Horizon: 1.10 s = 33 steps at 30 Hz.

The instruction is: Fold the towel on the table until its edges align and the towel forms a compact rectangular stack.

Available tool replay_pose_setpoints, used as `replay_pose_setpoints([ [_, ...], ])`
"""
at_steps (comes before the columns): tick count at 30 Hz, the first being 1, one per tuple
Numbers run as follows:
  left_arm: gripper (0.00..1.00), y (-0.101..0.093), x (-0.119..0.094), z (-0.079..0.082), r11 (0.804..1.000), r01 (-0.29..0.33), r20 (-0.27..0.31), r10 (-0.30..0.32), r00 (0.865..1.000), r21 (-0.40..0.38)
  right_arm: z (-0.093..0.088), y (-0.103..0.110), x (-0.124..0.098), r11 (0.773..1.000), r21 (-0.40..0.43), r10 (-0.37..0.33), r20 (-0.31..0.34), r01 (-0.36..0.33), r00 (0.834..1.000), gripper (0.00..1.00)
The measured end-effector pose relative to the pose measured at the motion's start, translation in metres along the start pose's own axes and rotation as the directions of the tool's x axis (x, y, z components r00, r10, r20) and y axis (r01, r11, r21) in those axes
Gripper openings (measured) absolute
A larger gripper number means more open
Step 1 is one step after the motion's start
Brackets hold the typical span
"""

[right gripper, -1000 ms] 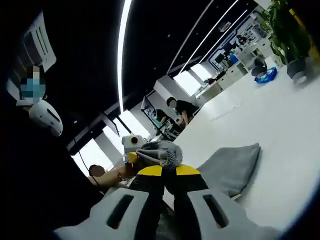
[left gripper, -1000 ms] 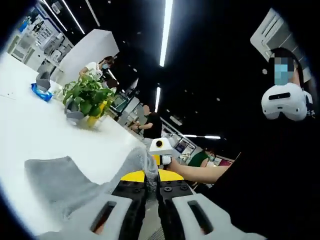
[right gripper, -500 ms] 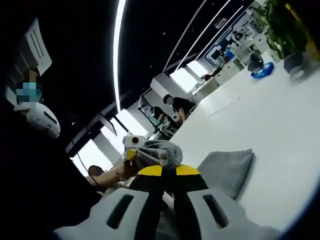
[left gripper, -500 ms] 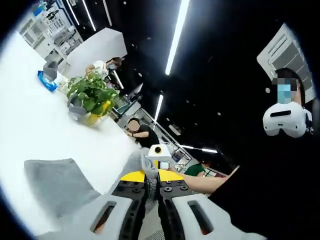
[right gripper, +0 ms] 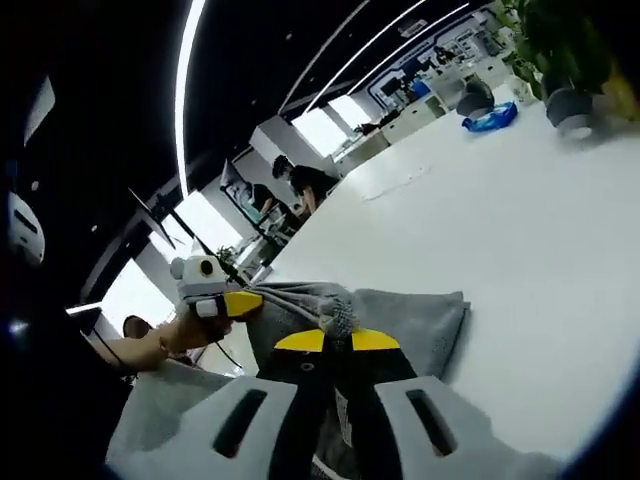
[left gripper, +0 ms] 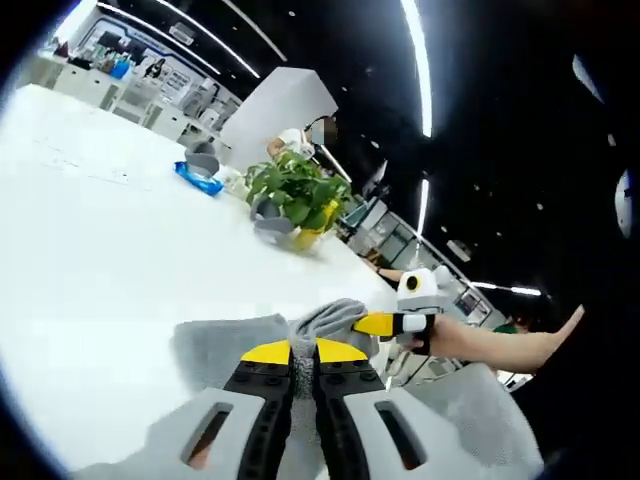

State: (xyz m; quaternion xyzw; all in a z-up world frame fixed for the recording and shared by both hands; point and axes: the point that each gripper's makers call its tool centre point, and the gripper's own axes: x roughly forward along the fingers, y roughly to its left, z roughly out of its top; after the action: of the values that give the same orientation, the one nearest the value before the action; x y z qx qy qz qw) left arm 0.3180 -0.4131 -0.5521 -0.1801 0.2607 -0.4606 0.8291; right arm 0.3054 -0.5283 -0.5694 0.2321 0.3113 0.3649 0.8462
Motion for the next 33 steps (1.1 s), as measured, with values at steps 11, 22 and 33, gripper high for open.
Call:
replay_pose_setpoints([
  [11,0.06,0.025,0.013,-0.016,0.95,-0.145,-0.04,0.162,0.986,0.276,-0.011,-0.015,0.008,0.989,-0.125,-0.078,-0.019,0.075,0.997,0.03],
  [22,0.07,0.012,0.018,0.001,0.682,-0.169,0.035,0.206,0.978,0.712,0.01,-0.017,0.007,0.897,-0.411,-0.151,0.057,0.161,0.987,0.03],
  [33,0.07,0.032,0.045,0.013,0.404,-0.094,-0.026,0.282,0.959,0.91,0.031,-0.04,0.022,0.739,-0.571,-0.353,0.124,0.358,0.927,0.03],
])
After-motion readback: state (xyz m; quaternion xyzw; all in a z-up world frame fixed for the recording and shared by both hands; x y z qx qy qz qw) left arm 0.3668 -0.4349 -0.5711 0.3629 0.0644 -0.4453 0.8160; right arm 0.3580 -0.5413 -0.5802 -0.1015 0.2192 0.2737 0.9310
